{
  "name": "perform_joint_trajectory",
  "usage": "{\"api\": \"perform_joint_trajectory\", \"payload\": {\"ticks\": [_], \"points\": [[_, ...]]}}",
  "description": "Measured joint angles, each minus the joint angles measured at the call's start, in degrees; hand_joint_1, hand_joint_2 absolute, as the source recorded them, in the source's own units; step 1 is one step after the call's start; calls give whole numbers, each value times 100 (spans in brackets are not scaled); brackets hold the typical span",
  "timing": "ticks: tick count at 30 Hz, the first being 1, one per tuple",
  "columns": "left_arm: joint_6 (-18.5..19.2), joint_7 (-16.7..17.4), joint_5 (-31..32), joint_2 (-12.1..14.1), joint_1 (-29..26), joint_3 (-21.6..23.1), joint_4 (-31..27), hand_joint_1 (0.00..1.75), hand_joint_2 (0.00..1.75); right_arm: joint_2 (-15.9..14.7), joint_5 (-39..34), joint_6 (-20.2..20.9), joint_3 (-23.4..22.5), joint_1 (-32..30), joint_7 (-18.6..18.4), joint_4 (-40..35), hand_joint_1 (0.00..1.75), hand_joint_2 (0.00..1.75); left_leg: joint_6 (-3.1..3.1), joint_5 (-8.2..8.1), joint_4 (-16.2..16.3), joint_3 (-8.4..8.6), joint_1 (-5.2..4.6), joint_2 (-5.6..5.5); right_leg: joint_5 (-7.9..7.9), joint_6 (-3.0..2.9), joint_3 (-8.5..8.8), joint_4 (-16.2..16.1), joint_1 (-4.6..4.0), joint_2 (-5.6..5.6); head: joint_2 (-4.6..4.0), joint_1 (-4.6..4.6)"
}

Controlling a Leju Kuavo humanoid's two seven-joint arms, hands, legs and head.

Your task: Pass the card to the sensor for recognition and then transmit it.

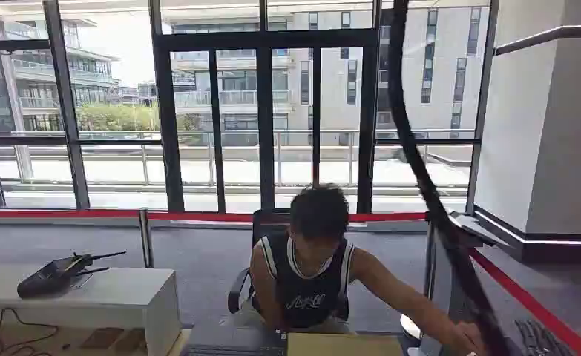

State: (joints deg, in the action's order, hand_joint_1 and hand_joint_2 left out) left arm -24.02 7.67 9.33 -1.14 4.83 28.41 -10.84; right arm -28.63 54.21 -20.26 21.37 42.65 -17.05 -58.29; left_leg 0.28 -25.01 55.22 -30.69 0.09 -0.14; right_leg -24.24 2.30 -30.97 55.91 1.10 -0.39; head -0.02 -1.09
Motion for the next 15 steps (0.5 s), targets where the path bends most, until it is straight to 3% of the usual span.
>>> {"api": "perform_joint_trajectory", "payload": {"ticks": [9,15], "points": [[-4,20,-112,-2,13,59,0,0,0,452,-136,-153,787,584,276,210,0,175,-4,3,0,-2,5,-4,1,-2,-6,2,-3,-3,0,2],[-4,-15,-129,-2,12,112,0,0,0,619,-181,-297,1078,684,319,356,0,175,-4,3,0,-3,5,-4,0,-1,-7,1,-3,-3,0,0]]}}
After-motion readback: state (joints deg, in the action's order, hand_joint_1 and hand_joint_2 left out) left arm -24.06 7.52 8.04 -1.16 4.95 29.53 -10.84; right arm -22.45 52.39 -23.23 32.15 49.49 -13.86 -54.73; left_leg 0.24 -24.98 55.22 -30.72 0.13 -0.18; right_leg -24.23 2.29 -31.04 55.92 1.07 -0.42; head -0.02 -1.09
